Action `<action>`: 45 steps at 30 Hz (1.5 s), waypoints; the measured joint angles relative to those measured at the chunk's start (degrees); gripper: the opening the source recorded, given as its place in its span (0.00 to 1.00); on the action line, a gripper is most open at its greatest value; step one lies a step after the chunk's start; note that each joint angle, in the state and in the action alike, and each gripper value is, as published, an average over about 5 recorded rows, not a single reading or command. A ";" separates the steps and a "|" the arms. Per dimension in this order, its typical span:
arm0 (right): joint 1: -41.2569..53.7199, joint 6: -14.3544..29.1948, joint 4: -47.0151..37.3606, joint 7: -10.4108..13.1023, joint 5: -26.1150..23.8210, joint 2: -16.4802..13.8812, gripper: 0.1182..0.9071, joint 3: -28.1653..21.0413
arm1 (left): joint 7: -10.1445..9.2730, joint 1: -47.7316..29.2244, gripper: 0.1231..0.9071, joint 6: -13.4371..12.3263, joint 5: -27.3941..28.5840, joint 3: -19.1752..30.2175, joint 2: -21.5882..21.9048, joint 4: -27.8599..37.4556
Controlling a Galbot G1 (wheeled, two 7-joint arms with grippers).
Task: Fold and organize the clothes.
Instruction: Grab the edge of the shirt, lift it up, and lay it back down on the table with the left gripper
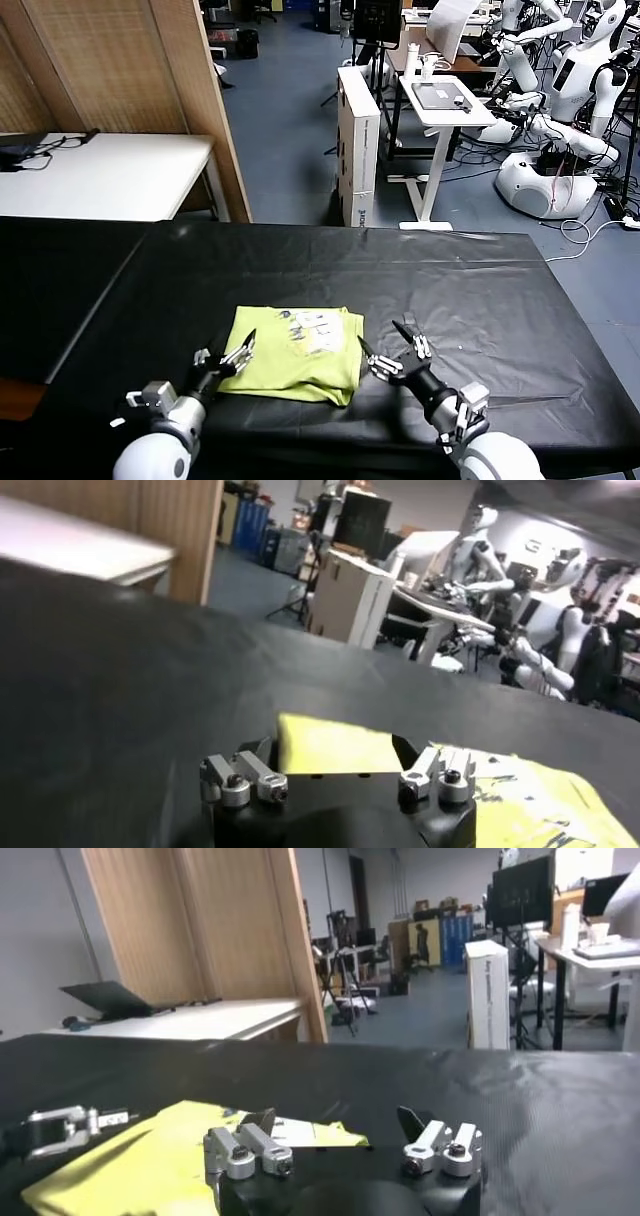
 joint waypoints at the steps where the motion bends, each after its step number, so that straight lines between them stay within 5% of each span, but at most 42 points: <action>1: -0.17 0.01 0.04 -0.01 -0.09 0.05 1.00 0.00 | -0.04 -0.05 1.00 -0.04 -0.17 -0.03 -0.27 0.12; 27: 1.02 -0.13 -0.81 -0.10 -0.43 0.01 1.00 -1.54 | 0.11 0.33 0.97 -2.34 -4.28 -1.72 -4.86 2.57; 37: 1.30 -0.10 -1.06 -0.11 -0.79 0.27 1.00 -2.16 | 0.10 0.55 0.74 -1.93 -4.07 -1.42 -5.76 1.71; 45: 1.24 0.04 -1.35 -0.03 -1.46 0.43 1.00 -2.35 | 0.10 0.74 0.22 -1.75 -5.11 -1.49 -6.02 1.48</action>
